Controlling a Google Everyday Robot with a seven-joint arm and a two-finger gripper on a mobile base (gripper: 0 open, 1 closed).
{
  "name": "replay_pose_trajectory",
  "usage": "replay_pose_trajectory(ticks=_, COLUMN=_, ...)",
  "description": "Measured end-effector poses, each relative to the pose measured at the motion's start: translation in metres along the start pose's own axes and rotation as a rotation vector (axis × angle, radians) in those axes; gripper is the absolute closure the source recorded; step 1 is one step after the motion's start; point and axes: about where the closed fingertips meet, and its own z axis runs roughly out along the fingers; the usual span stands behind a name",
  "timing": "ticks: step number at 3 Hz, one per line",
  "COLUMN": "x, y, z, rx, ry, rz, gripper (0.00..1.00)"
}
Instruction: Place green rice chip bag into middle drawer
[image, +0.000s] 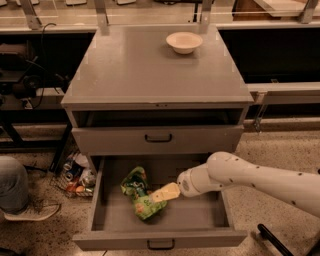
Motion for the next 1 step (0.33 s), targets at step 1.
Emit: replay_pose_trajectory(ticks=1, x=0.0273, y=-0.0160, z=-0.0563, rx=0.055, ry=-0.024, rz=0.045, gripper=0.00)
